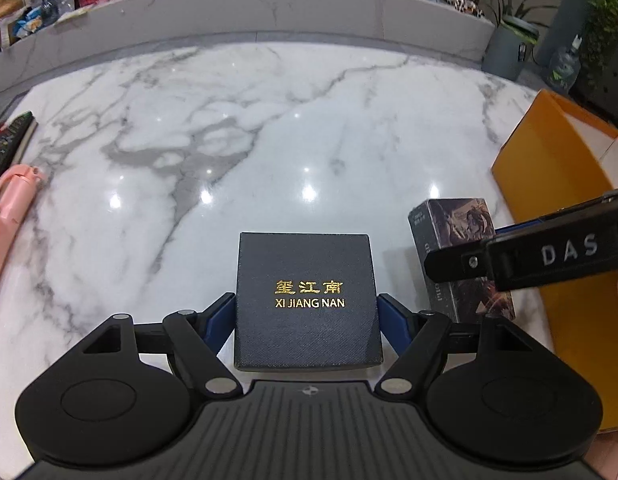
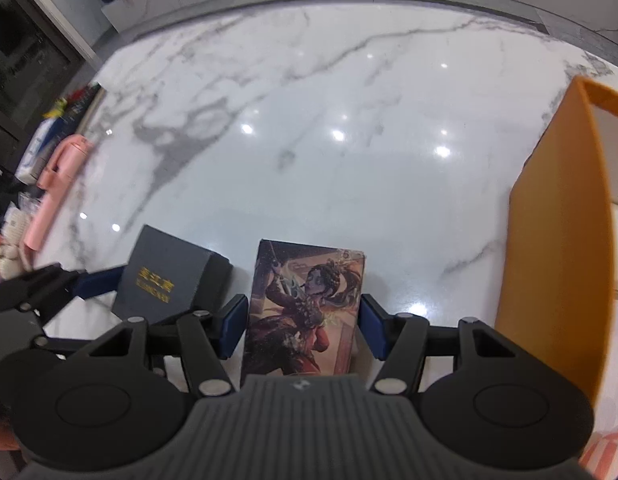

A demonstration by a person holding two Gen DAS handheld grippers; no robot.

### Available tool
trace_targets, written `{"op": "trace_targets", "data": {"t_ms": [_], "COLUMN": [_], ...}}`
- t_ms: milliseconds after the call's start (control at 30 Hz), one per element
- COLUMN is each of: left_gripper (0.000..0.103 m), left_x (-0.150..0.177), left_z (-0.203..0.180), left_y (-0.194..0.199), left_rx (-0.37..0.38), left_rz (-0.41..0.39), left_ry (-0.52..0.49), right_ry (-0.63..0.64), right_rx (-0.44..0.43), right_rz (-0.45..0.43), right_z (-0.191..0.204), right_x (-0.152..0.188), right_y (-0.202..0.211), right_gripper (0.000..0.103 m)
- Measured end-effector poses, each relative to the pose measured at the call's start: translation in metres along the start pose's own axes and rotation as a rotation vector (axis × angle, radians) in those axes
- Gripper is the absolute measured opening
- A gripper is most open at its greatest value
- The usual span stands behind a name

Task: Organize objects
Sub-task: 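Grasp the black gift box with the left tool while right grasps the card deck, then carry the gift box and card deck over the shoebox with both tools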

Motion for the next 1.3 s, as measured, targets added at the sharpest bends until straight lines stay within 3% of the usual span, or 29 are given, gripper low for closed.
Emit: {"op": "trace_targets", "data": {"t_ms": [200, 400, 633, 767, 900, 1133, 1300], "left_gripper": [0.086, 0.086, 0.086, 0.086, 0.086, 0.086, 0.087], "left_x": [-0.006, -0.022, -0.043, -0.052, -0.057, -0.047, -0.042], "left_z": [-0.020, -0.061, -0.142, -0.191, -0.230, -0.283, -0.300], "left_y": [0.040, 0.092, 0.121, 0.106, 0.077, 0.014, -0.028], "left_rx": [-0.004, 0.011, 0.085, 0.141, 0.156, 0.062, -0.022], "left_rz": [-0.079, -0.174, -0.241, -0.223, -0.193, -0.076, 0.010], "left_ry": [-0.029, -0.099, -0.194, -0.233, -0.261, -0.361, -0.409], "right_ry": [-0.007, -0.003, -0.072, -0.134, -0.218, -0.314, -0.331], "right_rx": [-0.041, -0.084, -0.048, 0.024, 0.065, 0.116, 0.092], "right_rz": [-0.082, -0.172, -0.299, -0.343, -0.326, -0.303, -0.279], "right_z": [0.002, -0.008, -0.067, -0.116, -0.162, -0.228, -0.240], "right_x": [0.001, 0.005, 0.011, 0.023, 0.036, 0.049, 0.046], "right_y": [0.039, 0.106, 0.190, 0.215, 0.217, 0.200, 0.179], "right_gripper": [0.061, 0.061, 0.061, 0.061, 0.061, 0.061, 0.061]}}
Point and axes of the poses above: each gripper's, at about its wrist camera, not at the fingertips, and y roughly against the way its jaws point, z to its left, x to its underside, the point moved 4 cm from there along -y, roughly the way its jaws point, and after that the axes turned 6 degrees about x, right-handed, at the moved point
